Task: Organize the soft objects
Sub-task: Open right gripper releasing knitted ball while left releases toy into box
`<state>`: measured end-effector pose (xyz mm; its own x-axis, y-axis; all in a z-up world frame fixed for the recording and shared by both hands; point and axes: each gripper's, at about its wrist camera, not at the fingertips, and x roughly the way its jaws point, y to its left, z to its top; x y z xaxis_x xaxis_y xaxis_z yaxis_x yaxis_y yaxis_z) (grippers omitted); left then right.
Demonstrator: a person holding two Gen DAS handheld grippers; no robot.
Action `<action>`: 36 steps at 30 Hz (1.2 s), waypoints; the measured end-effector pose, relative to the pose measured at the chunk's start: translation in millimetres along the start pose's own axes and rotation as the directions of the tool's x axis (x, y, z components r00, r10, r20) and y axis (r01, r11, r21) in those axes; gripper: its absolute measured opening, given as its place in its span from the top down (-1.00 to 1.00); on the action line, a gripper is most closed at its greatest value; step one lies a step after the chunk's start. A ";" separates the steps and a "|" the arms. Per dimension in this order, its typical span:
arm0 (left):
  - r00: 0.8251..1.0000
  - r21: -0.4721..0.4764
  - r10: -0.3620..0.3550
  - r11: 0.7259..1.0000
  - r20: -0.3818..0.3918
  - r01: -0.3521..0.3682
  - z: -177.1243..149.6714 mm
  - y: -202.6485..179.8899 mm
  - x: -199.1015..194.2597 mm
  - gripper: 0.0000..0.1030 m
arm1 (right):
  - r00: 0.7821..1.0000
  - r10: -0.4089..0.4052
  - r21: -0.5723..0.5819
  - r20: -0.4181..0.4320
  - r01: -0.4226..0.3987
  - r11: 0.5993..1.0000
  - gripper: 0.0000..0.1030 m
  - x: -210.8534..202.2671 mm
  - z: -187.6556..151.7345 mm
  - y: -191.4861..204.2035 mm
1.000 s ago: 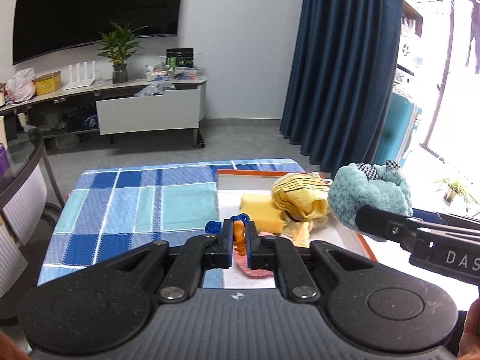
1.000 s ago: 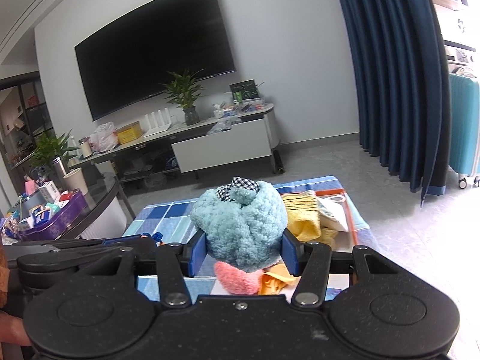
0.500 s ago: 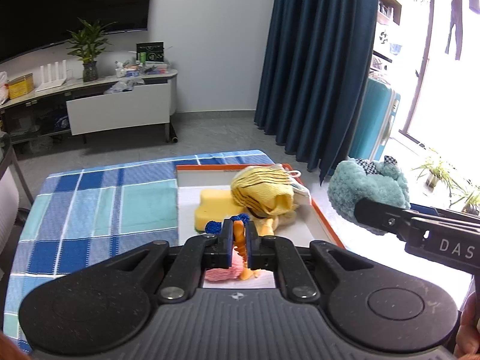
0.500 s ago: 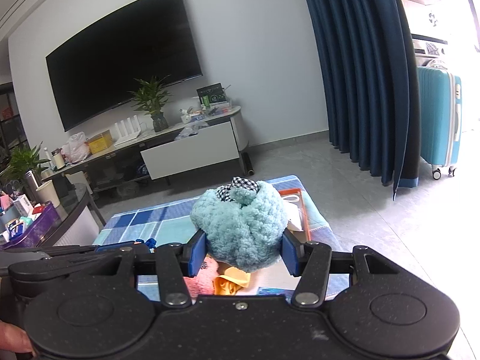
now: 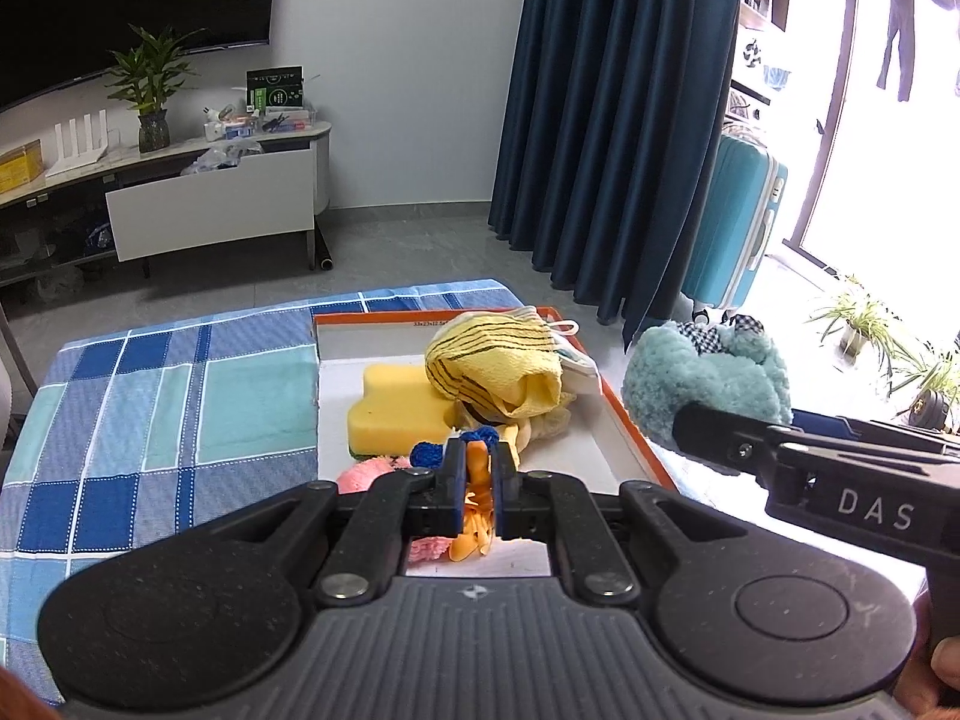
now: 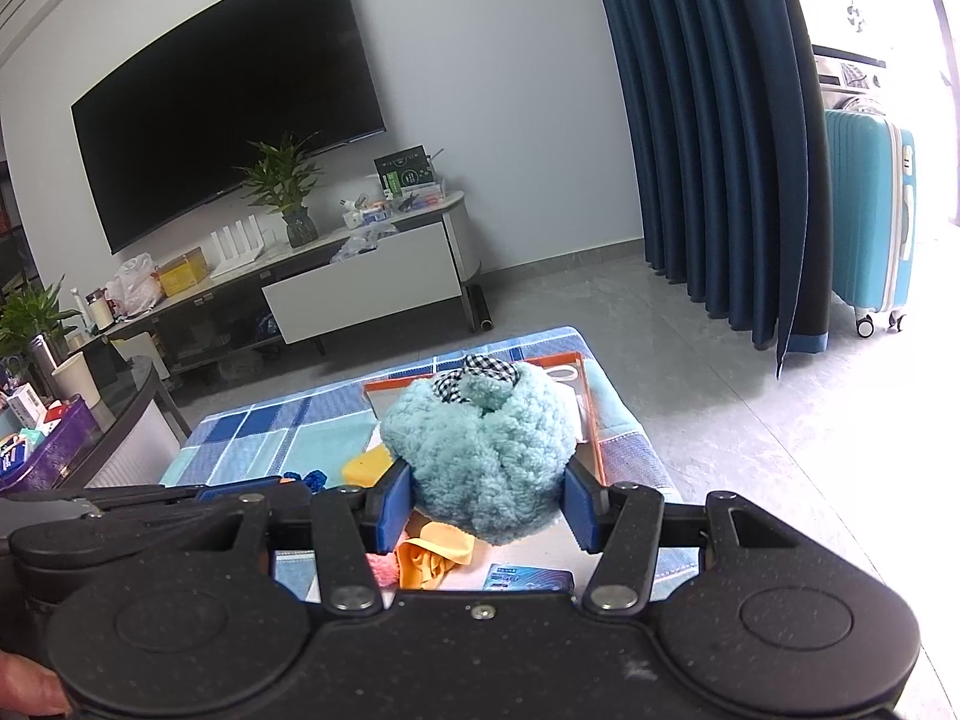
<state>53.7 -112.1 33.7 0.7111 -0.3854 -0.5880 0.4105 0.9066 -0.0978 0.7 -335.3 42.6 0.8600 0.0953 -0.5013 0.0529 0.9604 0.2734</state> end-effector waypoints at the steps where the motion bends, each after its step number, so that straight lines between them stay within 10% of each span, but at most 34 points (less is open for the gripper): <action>1: 1.000 -0.001 -0.003 1.000 -0.004 0.003 0.4 0.2 1.7 0.80 | 1.000 -0.002 0.001 -0.003 0.002 1.000 -0.23 1.9 0.1 -1.0; 36: 0.994 0.035 -0.070 0.997 -0.087 0.073 -3.8 -19.5 35.2 0.73 | 1.000 -0.029 0.067 -0.005 0.030 0.997 -0.44 27.9 -3.5 -32.5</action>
<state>68.5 -142.6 11.9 0.6284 -0.4311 -0.6475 0.4810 0.8695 -0.1121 21.2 -363.0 16.9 0.8558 0.0682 -0.5128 0.1123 0.9431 0.3129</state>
